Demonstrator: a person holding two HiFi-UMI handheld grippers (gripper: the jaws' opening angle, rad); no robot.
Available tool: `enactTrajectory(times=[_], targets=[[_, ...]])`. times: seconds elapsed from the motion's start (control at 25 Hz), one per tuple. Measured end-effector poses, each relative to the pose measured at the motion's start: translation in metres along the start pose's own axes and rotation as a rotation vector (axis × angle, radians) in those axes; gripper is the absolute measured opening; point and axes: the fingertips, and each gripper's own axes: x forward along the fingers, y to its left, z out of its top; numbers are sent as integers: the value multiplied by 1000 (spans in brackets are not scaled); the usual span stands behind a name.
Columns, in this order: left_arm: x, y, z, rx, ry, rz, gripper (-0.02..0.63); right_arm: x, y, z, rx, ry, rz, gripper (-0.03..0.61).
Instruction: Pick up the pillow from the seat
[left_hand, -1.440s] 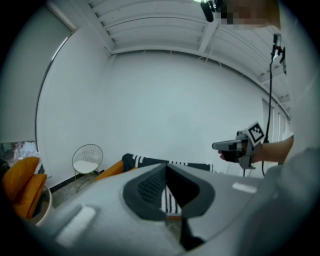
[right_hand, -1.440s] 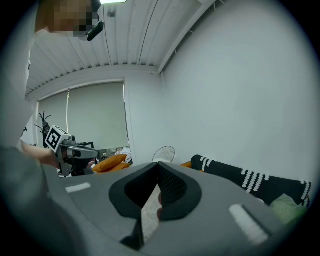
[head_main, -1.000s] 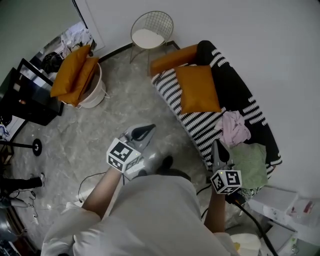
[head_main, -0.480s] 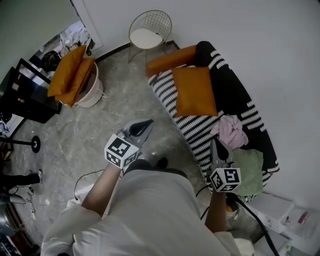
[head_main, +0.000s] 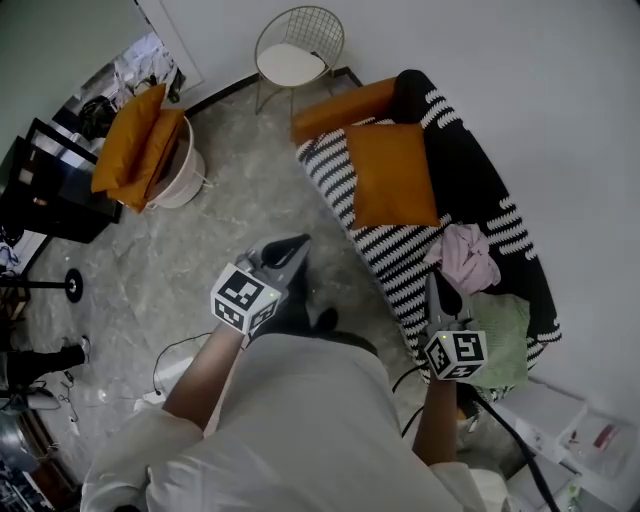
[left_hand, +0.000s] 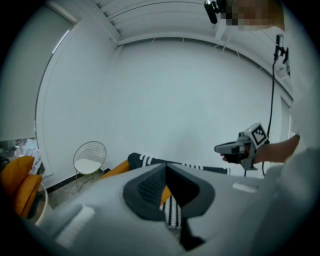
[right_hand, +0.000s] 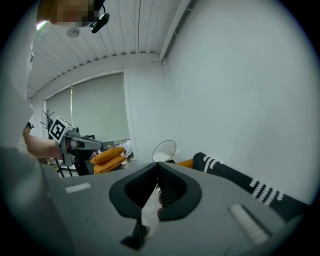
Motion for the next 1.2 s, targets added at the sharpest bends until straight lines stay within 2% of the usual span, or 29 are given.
enactTrajectory(times=[0.4,0.8,1.2], targets=[[54,68,18,22,21,-85,0,66,-16,18,23,11,-72,5],[106,165,36,37,56,-175,0,163,-20,54,37,18,-140,5],[151,229,52,45,85,-257,0,226,-32,80,48,23,-217,5]])
